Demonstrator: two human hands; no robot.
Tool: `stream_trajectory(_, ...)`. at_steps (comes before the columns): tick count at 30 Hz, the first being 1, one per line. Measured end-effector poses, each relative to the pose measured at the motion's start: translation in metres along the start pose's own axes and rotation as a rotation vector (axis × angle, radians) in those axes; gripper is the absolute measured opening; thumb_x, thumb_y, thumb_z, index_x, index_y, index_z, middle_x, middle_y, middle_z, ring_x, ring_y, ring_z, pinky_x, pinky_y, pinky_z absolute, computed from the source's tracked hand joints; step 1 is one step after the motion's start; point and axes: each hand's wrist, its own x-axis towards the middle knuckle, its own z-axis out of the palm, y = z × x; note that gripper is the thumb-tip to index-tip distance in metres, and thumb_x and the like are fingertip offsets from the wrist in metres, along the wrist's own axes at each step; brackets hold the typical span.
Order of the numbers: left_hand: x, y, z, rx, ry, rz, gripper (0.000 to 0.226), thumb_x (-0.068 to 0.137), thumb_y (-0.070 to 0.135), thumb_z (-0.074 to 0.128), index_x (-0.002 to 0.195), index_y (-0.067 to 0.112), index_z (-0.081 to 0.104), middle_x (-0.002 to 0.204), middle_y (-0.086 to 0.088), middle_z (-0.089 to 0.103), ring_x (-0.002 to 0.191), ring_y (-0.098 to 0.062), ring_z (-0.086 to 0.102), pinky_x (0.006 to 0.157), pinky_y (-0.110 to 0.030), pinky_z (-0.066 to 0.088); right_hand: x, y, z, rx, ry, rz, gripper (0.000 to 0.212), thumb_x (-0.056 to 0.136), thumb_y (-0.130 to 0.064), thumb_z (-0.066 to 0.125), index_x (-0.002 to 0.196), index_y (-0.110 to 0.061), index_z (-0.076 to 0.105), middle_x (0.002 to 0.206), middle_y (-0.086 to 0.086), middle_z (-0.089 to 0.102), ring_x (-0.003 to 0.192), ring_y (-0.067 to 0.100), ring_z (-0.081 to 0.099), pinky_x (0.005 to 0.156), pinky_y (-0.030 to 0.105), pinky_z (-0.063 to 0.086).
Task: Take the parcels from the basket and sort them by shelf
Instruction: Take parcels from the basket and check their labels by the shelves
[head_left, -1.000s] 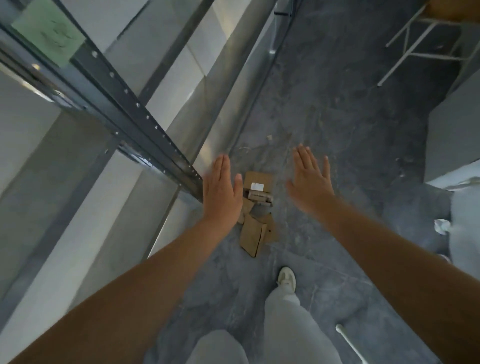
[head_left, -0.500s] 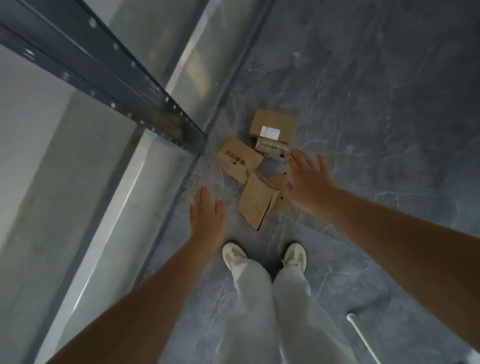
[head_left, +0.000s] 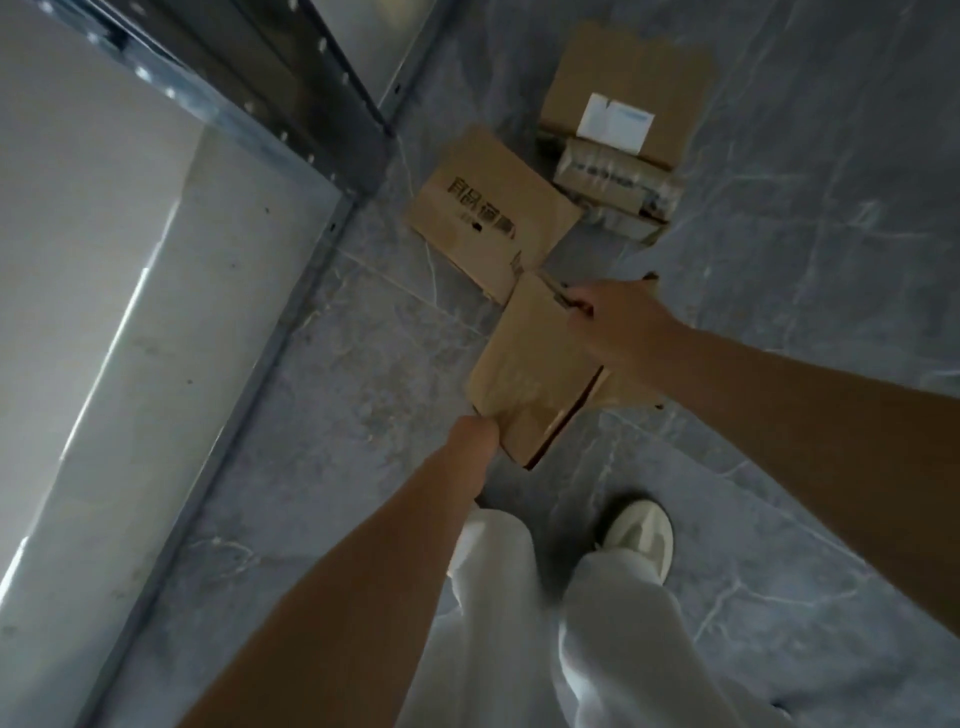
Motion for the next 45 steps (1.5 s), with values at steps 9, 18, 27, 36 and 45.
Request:
stream_trajectory(9, -0.023, -0.031, 0.022, -0.556, -0.292, -0.119, 0.025, 0.101, 0.008, 0.043, 0.123, 0.004, 0.052, 0.101, -0.015, 0.062, 0.101, -0.031, 0.059, 0.094, -0.04, 0.043, -0.026, -0.01, -0.003, 0.105, 0.054, 0.022, 0.037, 0.107, -0.028, 0.033, 0.084, -0.007, 0.052, 0.077, 0.007, 0.052, 0.078, 0.023, 0.051, 0.069, 0.032, 0.036)
stream_trajectory(18, -0.155, 0.012, -0.053, -0.611, -0.162, 0.22, 0.047, 0.099, 0.01, 0.049, 0.145, 0.014, 0.039, 0.15, -0.012, 0.041, 0.14, -0.03, 0.038, 0.112, -0.047, 0.034, -0.101, -0.079, -0.111, 0.386, 0.106, -0.056, 0.032, 0.106, -0.019, 0.038, 0.125, -0.013, 0.063, 0.121, 0.006, 0.063, 0.11, 0.018, 0.057, 0.084, 0.022, 0.038)
stream_trajectory(27, -0.413, 0.08, -0.2, -0.799, -0.062, 0.665, 0.032, 0.089, -0.011, 0.056, 0.12, -0.009, 0.051, 0.107, -0.023, 0.058, 0.097, -0.025, 0.061, 0.098, -0.042, 0.052, -0.261, -0.199, -0.308, 0.465, 0.164, 0.047, 0.031, 0.102, -0.017, 0.043, 0.117, 0.004, 0.061, 0.103, 0.026, 0.068, 0.08, 0.034, 0.068, 0.069, 0.035, 0.058)
stream_trajectory(36, -0.664, 0.101, -0.309, -0.93, -0.243, 1.082, 0.024, 0.094, -0.008, 0.046, 0.083, 0.007, 0.062, 0.082, -0.009, 0.068, 0.077, -0.018, 0.066, 0.087, -0.034, 0.055, -0.452, -0.294, -0.462, 0.919, 0.243, -0.099, 0.032, 0.102, -0.026, 0.048, 0.126, -0.005, 0.057, 0.1, 0.019, 0.064, 0.08, 0.033, 0.067, 0.072, 0.041, 0.058)
stream_trajectory(45, -0.728, 0.034, -0.374, -0.892, -0.277, 1.442, 0.024, 0.085, 0.018, 0.068, 0.108, 0.016, 0.074, 0.108, -0.01, 0.073, 0.092, -0.018, 0.072, 0.072, -0.025, 0.057, -0.524, -0.338, -0.469, 0.88, 0.153, -0.368, 0.04, 0.095, 0.004, 0.054, 0.132, -0.008, 0.054, 0.118, 0.005, 0.068, 0.104, 0.023, 0.065, 0.081, 0.04, 0.055)
